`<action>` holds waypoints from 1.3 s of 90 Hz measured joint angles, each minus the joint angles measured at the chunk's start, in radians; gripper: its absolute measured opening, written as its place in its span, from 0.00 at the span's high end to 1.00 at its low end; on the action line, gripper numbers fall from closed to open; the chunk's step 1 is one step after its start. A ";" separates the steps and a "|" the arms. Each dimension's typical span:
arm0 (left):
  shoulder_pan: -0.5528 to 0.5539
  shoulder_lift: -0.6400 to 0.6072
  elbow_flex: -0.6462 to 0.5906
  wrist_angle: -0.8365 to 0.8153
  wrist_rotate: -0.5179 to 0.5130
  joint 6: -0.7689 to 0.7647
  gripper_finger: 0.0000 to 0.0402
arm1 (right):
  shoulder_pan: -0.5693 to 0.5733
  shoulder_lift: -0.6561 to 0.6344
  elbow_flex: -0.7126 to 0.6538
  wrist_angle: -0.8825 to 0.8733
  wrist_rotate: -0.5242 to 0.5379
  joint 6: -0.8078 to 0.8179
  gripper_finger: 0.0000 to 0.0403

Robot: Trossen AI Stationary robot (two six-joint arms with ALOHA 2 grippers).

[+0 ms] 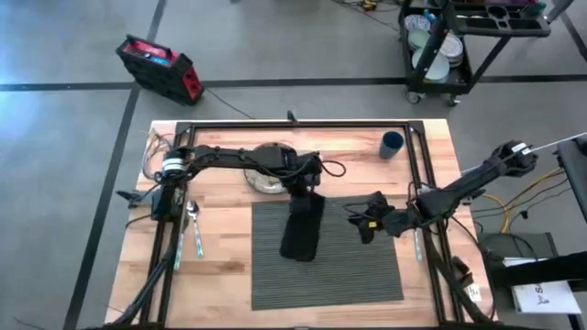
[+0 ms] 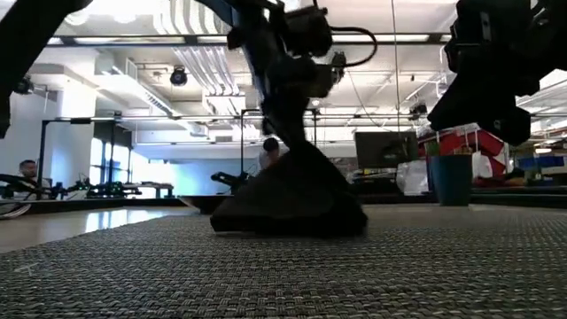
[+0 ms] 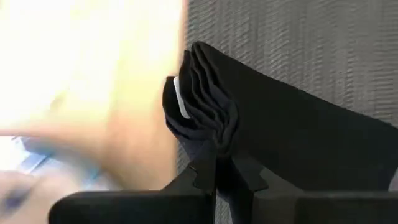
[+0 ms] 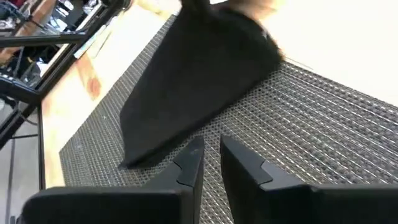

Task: Set table place
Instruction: Move the folded black napkin to the top left of the table

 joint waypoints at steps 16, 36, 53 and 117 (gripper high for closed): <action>-0.001 -0.104 -0.104 -0.045 -0.098 -0.082 1.00 | 0.000 0.000 0.000 -0.008 -0.002 -0.011 0.92; 0.004 -0.261 -0.353 -0.049 -0.151 -0.180 1.00 | 0.000 0.000 0.000 -0.020 -0.003 -0.032 0.90; 0.041 -0.409 -0.549 -0.063 -0.211 -0.252 1.00 | 0.000 0.000 0.000 -0.020 0.002 -0.041 0.89; 0.685 -0.613 -0.783 0.128 -0.598 -0.114 0.97 | -0.023 -0.005 0.001 -0.015 0.140 0.111 0.92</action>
